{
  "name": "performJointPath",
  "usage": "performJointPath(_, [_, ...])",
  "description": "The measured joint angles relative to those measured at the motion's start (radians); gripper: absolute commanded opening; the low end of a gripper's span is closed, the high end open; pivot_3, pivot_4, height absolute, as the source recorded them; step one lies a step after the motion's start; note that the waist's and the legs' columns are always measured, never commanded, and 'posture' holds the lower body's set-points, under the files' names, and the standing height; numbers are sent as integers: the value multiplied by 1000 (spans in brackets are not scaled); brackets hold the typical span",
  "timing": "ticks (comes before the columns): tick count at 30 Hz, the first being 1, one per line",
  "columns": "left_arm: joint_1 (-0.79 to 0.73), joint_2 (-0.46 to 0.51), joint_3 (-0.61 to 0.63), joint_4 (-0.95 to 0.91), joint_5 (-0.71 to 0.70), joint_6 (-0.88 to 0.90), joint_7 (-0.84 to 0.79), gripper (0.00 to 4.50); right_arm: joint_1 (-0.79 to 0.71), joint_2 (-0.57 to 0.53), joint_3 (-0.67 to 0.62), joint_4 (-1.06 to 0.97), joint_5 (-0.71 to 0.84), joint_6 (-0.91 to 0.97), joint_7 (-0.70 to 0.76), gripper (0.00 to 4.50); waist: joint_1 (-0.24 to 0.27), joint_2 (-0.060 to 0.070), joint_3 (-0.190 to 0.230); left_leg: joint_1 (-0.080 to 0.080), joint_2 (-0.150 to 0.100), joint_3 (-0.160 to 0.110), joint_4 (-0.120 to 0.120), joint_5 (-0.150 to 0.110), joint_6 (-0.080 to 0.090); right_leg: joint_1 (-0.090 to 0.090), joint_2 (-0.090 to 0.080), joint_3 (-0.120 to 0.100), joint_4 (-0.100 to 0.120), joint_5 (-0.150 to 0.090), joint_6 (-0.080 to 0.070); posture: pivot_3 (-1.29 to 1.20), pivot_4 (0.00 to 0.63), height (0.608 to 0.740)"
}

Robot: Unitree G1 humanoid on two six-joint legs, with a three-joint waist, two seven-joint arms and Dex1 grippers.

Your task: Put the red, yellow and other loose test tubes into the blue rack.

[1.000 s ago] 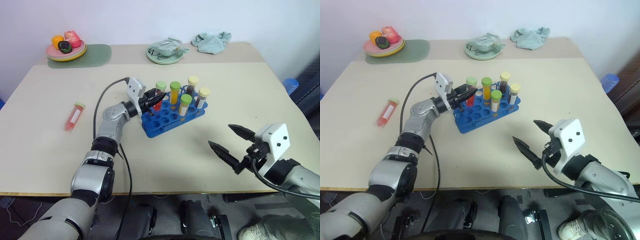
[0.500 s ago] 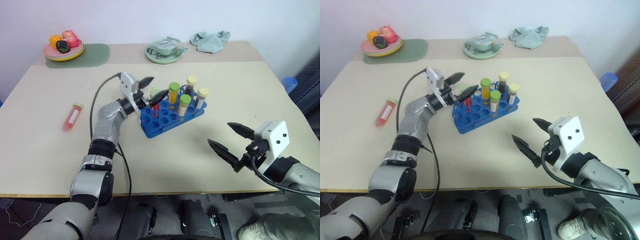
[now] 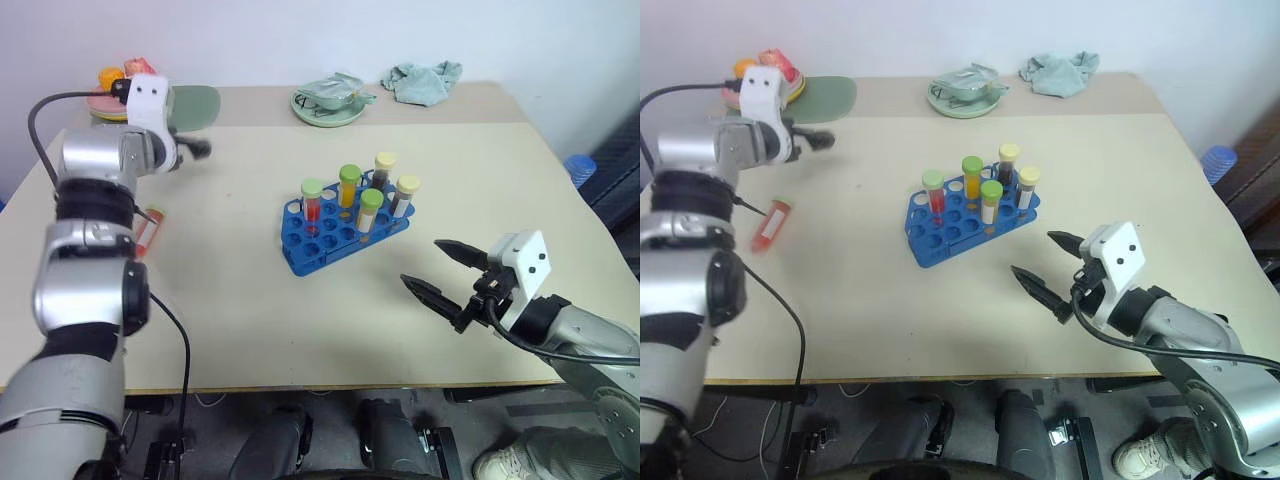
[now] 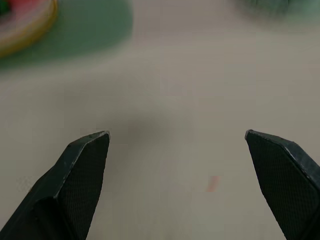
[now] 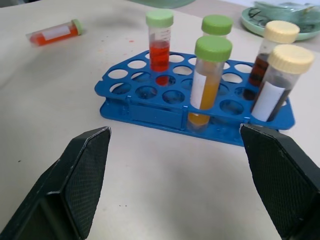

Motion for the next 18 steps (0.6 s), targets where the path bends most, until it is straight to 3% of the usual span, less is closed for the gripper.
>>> performJointPath(6, [-36,56,-120,184,117,55,-101,4442,-7,9,19,7,-4,-1,9,4226,-3,-1,1,0,0,0,0,0,0,-1,0,0,1,0,0,0,150,740])
performJointPath(12, [-58,110,-126,250,170,64,-104,4442,-18,16,39,18,-14,-2,24,4226,1,-3,2,0,0,0,0,0,0,-1,0,0,1,0,0,0,150,740])
performJointPath(18, [-45,95,-104,281,181,57,-93,4442,-73,18,56,46,-20,-1,33,4226,1,-3,2,0,0,0,0,0,0,-1,0,0,1,0,0,0,150,740])
